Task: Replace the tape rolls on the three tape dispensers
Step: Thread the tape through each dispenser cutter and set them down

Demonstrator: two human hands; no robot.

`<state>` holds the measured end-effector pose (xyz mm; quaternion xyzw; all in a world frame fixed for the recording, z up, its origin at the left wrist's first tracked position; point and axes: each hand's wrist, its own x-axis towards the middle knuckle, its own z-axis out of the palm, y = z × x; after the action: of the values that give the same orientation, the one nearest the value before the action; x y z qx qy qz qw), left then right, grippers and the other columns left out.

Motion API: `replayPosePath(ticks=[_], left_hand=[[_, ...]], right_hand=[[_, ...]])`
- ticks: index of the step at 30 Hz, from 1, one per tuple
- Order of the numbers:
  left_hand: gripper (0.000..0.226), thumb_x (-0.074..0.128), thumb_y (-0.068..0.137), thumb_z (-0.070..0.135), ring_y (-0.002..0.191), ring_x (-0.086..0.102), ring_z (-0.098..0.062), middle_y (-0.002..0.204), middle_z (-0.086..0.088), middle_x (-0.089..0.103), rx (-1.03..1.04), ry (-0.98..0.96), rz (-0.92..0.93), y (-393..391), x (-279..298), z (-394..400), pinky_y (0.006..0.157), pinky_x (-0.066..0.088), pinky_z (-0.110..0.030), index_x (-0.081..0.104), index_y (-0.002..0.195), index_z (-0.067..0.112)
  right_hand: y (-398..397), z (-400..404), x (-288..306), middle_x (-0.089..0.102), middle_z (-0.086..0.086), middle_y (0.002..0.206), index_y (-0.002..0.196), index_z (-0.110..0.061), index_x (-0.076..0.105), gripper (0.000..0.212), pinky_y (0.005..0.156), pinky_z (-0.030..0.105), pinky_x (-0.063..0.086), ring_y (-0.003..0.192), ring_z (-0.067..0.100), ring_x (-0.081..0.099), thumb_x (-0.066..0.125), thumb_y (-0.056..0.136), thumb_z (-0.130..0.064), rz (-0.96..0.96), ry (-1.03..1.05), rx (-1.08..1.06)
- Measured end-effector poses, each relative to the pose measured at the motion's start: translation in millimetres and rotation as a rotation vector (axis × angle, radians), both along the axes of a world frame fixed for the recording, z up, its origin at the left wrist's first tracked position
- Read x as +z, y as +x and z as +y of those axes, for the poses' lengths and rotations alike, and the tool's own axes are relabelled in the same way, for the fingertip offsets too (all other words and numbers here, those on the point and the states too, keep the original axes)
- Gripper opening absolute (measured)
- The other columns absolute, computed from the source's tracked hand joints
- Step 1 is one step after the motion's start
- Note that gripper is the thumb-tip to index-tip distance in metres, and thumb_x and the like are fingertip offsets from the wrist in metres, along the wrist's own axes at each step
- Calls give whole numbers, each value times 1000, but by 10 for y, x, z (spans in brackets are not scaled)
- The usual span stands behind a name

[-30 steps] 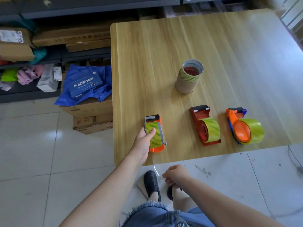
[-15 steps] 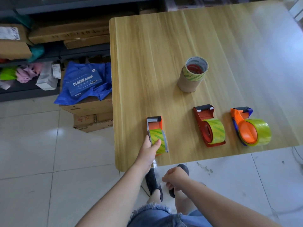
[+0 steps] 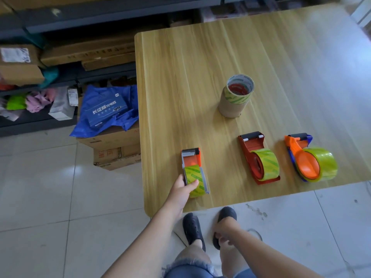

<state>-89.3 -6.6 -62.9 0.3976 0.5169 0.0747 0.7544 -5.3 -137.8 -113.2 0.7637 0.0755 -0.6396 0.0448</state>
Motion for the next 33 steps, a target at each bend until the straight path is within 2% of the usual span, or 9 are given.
replayPosePath(ticks=[3, 8, 11, 14, 17, 21, 25, 30, 33], left_hand=[[21, 65, 83, 9, 90, 61, -15, 101, -4, 65, 78, 44, 92, -34, -5, -9, 74, 46, -27, 53, 91, 24], [40, 72, 76, 13, 95, 49, -19, 104, -3, 49, 184, 491, 280, -16, 156, -106, 77, 36, -25, 43, 102, 17], [44, 63, 64, 39, 97, 44, -14, 101, 6, 48, 157, 831, 264, 138, 392, -237, 82, 33, -23, 45, 100, 21], [40, 55, 66, 44, 89, 46, 3, 94, 16, 50, 20, 976, 147, 500, 513, -444, 81, 37, -14, 49, 96, 19], [38, 65, 71, 36, 97, 49, 1, 99, 8, 53, -189, 825, 88, 1001, 471, -658, 83, 33, -6, 48, 101, 20], [52, 70, 81, 29, 105, 47, -12, 118, 3, 47, -132, 264, 193, 1639, 390, -838, 78, 36, -18, 39, 122, 18], [89, 72, 71, 50, 120, 47, -24, 133, 2, 44, 201, -82, 218, 1947, 204, -869, 101, 39, -34, 30, 139, 12], [27, 69, 82, 28, 78, 63, -17, 101, -7, 68, 144, 17, 162, 2068, 234, -846, 64, 51, -26, 63, 104, 14], [23, 65, 86, 25, 80, 64, -11, 94, 1, 69, 61, 107, 147, 1995, 264, -859, 63, 50, -22, 62, 106, 16]], right_hand=[[189, -49, 154, 57, -1, 66, 69, -13, 56, 20, 54, 20, 44, 59, 14, 52, 49, 88, -13, -90, 135, 3], [674, -143, 703, 62, -5, 74, 75, -17, 66, 10, 63, 22, 45, 72, 12, 57, 62, 80, -24, -249, 471, 43], [1033, -160, 1080, 55, -13, 61, 56, -29, 54, 27, 54, 15, 37, 63, 5, 52, 65, 80, -23, -363, 647, 76], [1453, -192, 1207, 55, -11, 62, 60, -29, 53, 25, 53, 16, 35, 62, 7, 52, 68, 78, -22, -479, 772, -17], [1821, -139, 1161, 58, -3, 80, 84, -19, 55, 16, 58, 21, 37, 75, 14, 54, 69, 78, -23, -545, 799, -38], [2105, -5, 1020, 58, 5, 117, 127, -10, 44, 54, 77, 26, 43, 105, 22, 58, 69, 81, -25, -438, 685, 35], [2211, 83, 904, 65, 9, 96, 126, -6, 49, 46, 84, 35, 54, 87, 24, 63, 64, 84, -16, -223, 571, -86], [2270, 20, 890, 65, 4, 83, 110, -9, 62, 29, 77, 34, 56, 77, 19, 62, 59, 82, -5, -145, 649, -61], [2324, -40, 951, 67, 2, 79, 101, -13, 67, 25, 77, 29, 55, 76, 16, 63, 61, 79, -2, -82, 674, -55]])
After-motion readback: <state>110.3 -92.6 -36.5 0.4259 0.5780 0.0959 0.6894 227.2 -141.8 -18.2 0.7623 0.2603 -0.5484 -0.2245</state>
